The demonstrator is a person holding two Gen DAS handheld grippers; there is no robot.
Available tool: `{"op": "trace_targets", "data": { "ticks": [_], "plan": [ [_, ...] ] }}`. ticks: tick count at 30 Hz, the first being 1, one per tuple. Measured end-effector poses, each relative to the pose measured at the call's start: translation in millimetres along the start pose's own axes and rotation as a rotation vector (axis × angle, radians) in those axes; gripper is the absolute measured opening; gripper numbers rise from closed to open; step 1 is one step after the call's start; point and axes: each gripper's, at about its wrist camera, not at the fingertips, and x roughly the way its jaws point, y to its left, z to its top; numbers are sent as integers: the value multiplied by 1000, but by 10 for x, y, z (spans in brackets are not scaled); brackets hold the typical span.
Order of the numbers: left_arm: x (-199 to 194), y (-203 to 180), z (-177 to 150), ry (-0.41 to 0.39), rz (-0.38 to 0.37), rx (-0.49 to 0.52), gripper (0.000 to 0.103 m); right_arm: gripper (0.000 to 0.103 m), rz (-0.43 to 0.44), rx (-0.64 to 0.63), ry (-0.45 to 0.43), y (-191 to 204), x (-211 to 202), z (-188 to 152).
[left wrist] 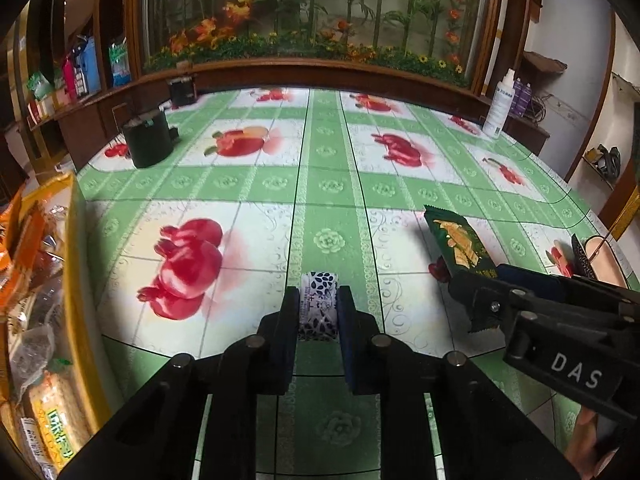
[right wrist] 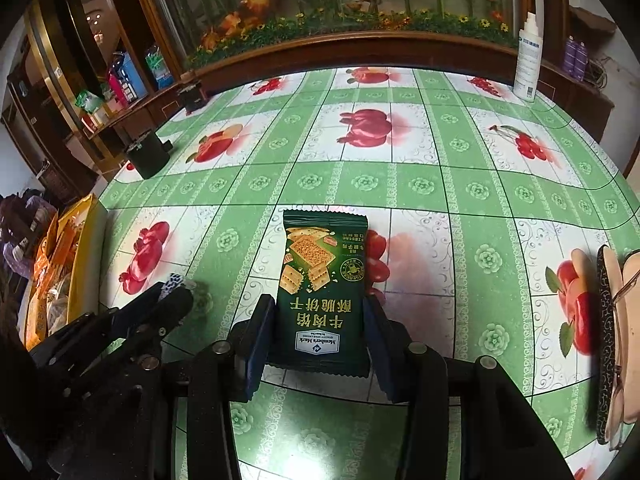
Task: Organize snacks
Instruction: 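Carry the candy stick and green cracker pack over the white tray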
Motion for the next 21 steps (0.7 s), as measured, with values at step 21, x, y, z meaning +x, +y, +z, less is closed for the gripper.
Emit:
{"op": "trace_targets", "data": {
  "ticks": [21],
  "plan": [
    [-288, -30, 21, -154, 93, 17, 18, 48, 20, -15, -43, 67, -145, 6]
  ]
}}
